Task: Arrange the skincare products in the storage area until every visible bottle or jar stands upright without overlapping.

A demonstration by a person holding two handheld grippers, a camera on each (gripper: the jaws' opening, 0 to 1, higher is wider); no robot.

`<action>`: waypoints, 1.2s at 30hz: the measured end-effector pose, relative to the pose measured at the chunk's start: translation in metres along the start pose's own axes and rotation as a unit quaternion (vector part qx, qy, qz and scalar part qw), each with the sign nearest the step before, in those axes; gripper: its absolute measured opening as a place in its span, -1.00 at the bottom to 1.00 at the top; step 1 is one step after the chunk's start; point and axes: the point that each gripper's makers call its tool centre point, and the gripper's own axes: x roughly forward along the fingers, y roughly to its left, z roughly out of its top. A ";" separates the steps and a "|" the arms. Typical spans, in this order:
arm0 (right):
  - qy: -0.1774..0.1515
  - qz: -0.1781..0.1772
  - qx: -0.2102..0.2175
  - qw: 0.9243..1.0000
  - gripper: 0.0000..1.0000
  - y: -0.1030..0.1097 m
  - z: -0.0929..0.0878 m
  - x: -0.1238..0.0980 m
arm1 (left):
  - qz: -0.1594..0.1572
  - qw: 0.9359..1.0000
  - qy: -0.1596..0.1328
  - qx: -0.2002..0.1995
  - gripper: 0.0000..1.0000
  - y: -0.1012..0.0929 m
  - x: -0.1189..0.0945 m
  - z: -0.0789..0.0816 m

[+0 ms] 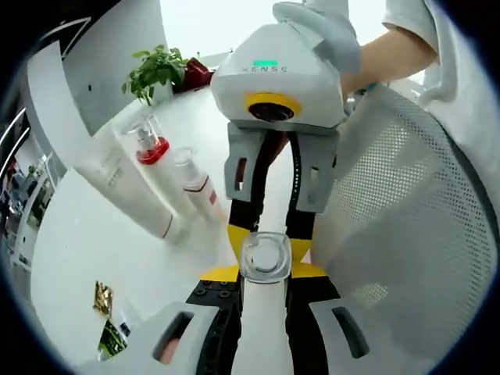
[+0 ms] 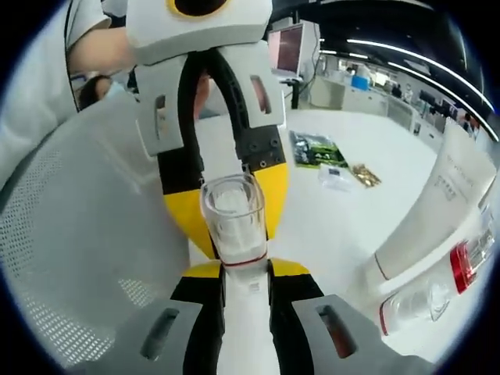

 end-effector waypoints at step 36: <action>-0.013 -0.072 0.165 0.984 0.10 -0.001 -0.026 -0.043 | -0.013 0.999 0.005 0.045 -0.51 0.021 0.021 0.018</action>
